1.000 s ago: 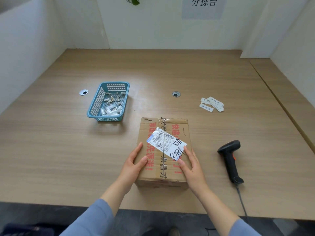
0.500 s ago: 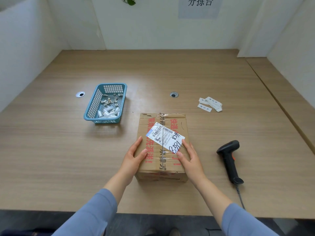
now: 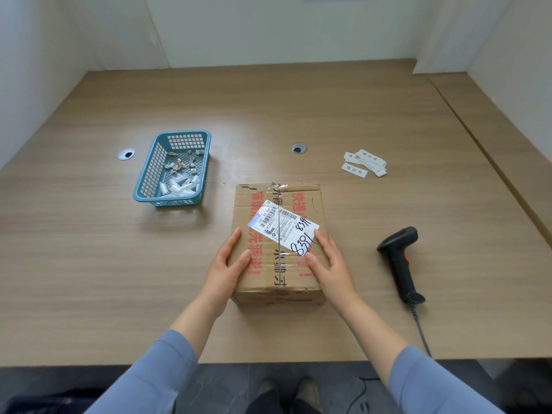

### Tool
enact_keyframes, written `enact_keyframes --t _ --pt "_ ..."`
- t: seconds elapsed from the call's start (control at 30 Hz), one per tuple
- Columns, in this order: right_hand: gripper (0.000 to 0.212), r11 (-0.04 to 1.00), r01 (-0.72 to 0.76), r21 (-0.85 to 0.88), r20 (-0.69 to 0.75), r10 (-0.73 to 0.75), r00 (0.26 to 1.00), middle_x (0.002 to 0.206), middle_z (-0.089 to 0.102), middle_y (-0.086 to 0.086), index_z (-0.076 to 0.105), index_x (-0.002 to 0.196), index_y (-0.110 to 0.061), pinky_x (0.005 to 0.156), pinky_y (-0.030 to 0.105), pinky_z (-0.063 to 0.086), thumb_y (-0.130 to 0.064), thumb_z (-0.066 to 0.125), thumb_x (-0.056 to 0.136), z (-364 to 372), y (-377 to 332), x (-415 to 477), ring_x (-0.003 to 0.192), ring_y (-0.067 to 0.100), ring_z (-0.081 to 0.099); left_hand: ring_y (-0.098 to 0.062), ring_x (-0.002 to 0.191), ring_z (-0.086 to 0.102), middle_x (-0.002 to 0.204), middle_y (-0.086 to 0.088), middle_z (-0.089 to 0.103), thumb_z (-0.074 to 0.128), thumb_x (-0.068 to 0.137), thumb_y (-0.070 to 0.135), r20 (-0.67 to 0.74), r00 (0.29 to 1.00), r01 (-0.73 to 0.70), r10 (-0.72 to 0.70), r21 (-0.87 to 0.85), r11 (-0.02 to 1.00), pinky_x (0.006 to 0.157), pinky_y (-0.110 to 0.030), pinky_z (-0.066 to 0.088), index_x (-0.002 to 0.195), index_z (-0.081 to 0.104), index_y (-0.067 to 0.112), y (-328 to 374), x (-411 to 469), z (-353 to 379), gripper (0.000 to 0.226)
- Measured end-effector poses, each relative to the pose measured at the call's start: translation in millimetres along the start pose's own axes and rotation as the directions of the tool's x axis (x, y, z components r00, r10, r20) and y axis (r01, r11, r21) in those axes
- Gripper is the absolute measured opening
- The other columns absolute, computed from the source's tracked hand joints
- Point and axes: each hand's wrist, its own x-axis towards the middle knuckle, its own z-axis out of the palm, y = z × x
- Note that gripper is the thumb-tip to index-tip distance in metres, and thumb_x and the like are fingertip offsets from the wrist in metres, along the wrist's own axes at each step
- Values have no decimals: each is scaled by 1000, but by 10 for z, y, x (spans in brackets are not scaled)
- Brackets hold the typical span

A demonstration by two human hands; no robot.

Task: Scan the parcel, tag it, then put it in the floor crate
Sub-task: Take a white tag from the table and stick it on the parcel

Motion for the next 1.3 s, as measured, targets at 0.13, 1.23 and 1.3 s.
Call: enact_keyframes --t 0.13,1.23,1.3 --pt "55 1000 1 0 6 -1 1000 159 24 -1 40 143 -29 110 13 12 -19 60 92 -1 9 6 140 -7 12 -6 122 51 136 10 51 64 88 17 -9 1000 -6 6 -20 1000 104 -28 42 132 47 42 -33 16 3 54" --pt "39 900 -215 -379 -298 101 949 131 58 8 52 134 -17 99 37 43 -24 45 96 -1089 204 2197 117 26 56 -4 117 59 127 19 61 65 82 17 -42 995 83 -86 -51 995 93 -20 51 117 57 56 -34 25 1 53" --pt "40 875 -247 -415 -307 121 944 133 57 6 50 135 -19 97 38 45 -22 44 96 -1148 278 2367 115 29 56 -4 116 60 126 21 61 66 80 19 -51 994 91 -94 -47 995 94 -21 51 119 57 55 -23 16 9 54"
